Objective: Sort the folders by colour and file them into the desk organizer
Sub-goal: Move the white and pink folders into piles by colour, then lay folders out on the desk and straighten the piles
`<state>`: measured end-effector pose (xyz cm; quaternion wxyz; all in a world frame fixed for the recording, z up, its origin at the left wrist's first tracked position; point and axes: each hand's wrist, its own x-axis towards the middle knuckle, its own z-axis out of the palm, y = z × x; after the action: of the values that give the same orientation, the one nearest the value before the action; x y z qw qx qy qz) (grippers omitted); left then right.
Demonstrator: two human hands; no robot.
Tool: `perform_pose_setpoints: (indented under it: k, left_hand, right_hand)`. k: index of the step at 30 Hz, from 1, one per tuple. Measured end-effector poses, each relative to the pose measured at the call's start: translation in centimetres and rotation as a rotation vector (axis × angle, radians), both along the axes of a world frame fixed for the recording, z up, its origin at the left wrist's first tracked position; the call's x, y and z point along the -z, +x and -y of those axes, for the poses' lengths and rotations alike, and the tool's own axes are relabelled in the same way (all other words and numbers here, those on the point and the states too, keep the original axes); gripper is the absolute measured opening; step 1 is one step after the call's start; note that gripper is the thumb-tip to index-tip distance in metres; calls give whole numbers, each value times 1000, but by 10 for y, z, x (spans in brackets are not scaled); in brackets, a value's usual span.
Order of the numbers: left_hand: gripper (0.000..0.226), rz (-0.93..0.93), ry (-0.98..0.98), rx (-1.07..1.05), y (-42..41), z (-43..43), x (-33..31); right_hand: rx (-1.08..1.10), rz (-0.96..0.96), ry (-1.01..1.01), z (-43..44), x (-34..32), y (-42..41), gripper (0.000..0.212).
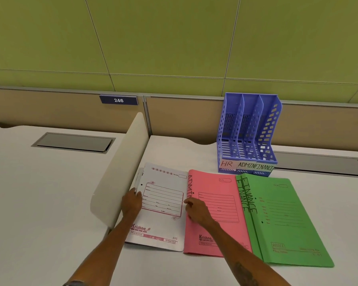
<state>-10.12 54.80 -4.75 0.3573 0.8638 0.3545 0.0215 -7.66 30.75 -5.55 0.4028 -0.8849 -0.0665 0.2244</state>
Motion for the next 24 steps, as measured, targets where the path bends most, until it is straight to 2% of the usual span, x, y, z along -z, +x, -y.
perform_pose_setpoints:
  k: [4, 8, 11, 19, 24]
  left_hand:
    - [42, 13, 68, 22, -2, 8, -5]
    - [49, 50, 263, 218, -2, 24, -4]
    - [51, 33, 347, 346, 3, 45, -6]
    - [68, -117, 352, 632, 17, 126, -12]
    - [69, -154, 385, 741, 23, 178, -13]
  right_hand:
    - [14, 41, 23, 7, -5, -1, 30]
    - [72, 66, 38, 19, -13, 2, 27]
    - [85, 65, -12, 34, -16, 4, 44]
    - [97, 164, -190, 95, -23, 4, 65]
    - [158, 191, -242, 141, -27, 4, 67]
